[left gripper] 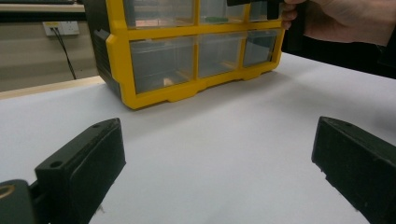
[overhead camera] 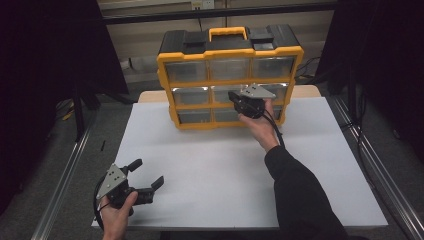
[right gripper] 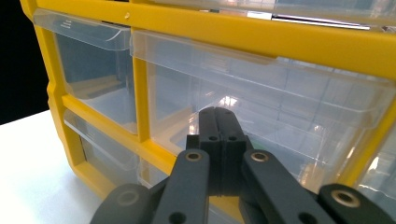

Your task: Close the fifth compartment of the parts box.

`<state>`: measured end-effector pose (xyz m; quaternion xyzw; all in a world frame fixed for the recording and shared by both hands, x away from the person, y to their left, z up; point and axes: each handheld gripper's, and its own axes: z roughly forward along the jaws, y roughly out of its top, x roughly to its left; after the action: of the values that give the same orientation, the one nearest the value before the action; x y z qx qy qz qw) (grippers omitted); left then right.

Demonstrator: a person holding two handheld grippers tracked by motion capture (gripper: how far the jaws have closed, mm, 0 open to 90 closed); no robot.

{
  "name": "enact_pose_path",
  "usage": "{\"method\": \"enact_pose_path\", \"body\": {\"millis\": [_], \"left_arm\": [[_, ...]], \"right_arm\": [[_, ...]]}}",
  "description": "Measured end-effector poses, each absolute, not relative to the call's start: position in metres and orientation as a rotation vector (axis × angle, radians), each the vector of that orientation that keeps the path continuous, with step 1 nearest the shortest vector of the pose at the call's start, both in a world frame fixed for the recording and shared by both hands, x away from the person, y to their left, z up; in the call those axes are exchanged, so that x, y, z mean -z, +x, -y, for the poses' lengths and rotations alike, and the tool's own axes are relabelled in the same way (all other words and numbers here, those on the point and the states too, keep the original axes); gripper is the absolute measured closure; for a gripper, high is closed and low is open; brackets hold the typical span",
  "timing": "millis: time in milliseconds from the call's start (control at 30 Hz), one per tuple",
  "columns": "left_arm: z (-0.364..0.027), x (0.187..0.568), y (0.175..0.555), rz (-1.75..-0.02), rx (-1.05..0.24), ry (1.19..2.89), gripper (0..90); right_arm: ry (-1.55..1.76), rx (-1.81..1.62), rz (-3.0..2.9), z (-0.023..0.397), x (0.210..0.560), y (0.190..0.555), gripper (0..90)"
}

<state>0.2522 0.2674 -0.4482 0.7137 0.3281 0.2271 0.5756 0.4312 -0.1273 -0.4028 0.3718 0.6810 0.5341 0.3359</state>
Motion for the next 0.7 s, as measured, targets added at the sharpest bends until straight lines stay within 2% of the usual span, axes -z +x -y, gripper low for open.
{"method": "enact_pose_path", "body": {"millis": [267, 367, 433, 700], "left_arm": [[-0.266, 0.448, 0.254, -0.761, -0.528, 1.669, 2.5], [-0.266, 0.448, 0.253, -0.759, -0.527, 1.666, 2.5], [-0.267, 0.448, 0.252, -0.757, -0.533, 1.673, 2.5], [-0.266, 0.448, 0.251, -0.755, -0.536, 1.67, 2.5]], "right_arm": [[0.965, -1.396, -1.815, 0.128, 0.406, 0.427, 88.5], [0.966, -1.44, -1.812, 0.127, 0.404, 0.423, 82.7], [0.968, -1.46, -1.82, 0.126, 0.403, 0.42, 75.3], [0.974, -1.497, -1.841, 0.127, 0.398, 0.403, 35.1]]}}
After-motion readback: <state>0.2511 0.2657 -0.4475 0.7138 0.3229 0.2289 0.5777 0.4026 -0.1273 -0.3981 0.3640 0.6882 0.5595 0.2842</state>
